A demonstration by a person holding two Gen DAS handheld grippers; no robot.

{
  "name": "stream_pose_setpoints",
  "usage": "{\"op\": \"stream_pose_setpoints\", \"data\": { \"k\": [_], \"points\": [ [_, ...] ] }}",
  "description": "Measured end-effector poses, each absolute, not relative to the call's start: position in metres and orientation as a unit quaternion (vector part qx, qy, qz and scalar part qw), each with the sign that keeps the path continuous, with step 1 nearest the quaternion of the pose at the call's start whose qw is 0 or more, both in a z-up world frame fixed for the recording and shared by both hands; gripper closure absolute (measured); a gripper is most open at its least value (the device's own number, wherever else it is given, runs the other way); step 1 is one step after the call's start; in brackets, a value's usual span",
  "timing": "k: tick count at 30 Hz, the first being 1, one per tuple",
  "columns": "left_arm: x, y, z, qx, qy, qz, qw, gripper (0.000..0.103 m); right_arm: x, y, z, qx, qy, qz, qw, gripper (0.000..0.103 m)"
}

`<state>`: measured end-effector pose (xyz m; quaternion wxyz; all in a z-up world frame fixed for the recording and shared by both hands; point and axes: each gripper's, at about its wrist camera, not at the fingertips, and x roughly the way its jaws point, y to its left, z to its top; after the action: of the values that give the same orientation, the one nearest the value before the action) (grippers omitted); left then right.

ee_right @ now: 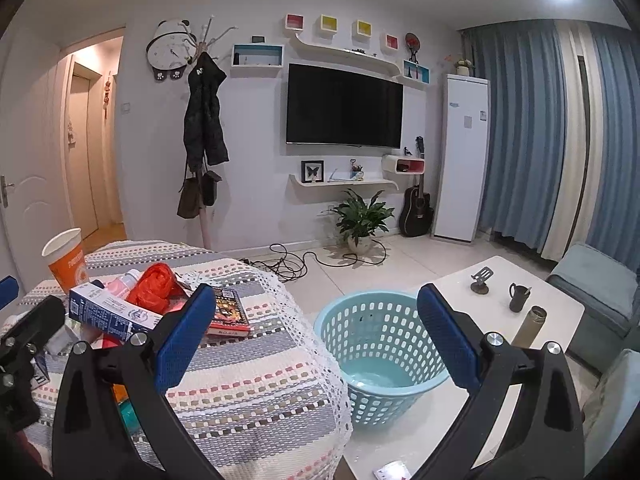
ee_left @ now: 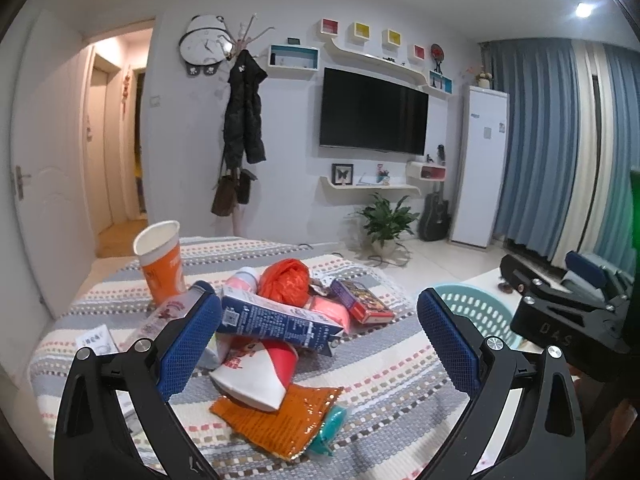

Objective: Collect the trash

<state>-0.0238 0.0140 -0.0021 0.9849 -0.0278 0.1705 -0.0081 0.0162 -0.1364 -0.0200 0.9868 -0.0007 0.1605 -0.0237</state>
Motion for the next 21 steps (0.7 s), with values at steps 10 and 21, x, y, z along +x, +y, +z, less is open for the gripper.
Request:
{"op": "stream_pose_setpoints", "data": {
  "k": [10,21],
  "points": [
    [-0.0248,0.0197,-0.001,-0.031,0.172,0.001,0.985,0.008,0.0203,-0.1443,-0.0225,0.018,0.172,-0.023,0.985,0.007],
    [-0.023,0.0199,-0.0026,-0.031,0.176,0.001,0.984,0.008,0.0187,-0.1452,-0.0228,0.012,0.168,-0.022,0.985,0.007]
  ]
}}
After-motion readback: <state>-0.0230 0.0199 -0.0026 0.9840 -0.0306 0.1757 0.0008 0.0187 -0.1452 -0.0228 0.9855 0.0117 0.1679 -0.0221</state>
